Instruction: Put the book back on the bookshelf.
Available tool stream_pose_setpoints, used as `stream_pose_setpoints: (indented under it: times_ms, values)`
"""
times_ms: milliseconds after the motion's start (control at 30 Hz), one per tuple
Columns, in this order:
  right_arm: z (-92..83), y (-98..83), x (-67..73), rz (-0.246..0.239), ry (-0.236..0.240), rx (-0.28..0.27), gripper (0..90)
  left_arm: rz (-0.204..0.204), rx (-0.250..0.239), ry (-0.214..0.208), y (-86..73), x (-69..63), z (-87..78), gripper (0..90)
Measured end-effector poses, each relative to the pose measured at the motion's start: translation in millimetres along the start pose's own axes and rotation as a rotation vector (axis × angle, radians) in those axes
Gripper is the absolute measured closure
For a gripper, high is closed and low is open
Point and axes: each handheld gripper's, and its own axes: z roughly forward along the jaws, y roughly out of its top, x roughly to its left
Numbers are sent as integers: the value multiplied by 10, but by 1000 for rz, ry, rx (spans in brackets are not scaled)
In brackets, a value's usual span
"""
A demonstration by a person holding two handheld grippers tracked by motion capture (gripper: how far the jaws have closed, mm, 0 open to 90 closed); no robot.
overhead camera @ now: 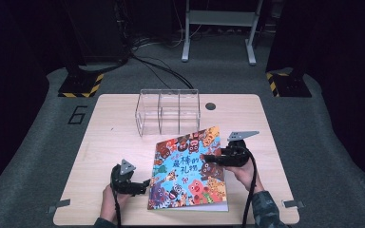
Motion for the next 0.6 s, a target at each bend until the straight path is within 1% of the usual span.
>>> stream_pose_setpoints:
  times_ms: [100, 133, 167, 200, 300, 333, 367, 400, 433, 500, 533, 600]
  values:
    - [-8, 10, 24, -24, -5, -2, 586, -6, 2, -10, 0, 12, -7, 27]
    - [-11, 12, 35, -35, -6, -5, 585, -14, -5, -9, -2, 14, -6, 27]
    - [-17, 16, 46, -43, -8, -4, 585, -18, -7, -18, -3, 26, -11, 27]
    - [-21, 17, 56, -52, -9, -7, 585, -35, -15, -25, -7, 31, -14, 27]
    - [-36, 19, 86, -70, -12, -13, 584, -67, -26, -49, -10, 69, -27, 25]
    - [-36, 19, 86, -70, -12, -13, 584, -67, -26, -49, -10, 69, -27, 23]
    - [-42, 19, 96, -82, -14, -16, 583, -86, -37, -55, -13, 81, -28, 20]
    - [-45, 18, 101, -91, -16, -19, 583, -91, -40, -53, -11, 81, -24, 18]
    - [-49, 18, 112, -89, -16, -22, 583, -91, -38, -52, -5, 78, -19, 15]
    - [-57, 18, 125, -102, -17, -24, 583, -94, -21, -58, 19, 76, -12, 0]
    - [-58, 16, 129, -109, -19, -30, 583, -97, -11, -67, 36, 83, -15, 0]
    - [-66, 12, 138, -113, -17, -32, 583, -116, -10, -96, 66, 97, -16, 0]
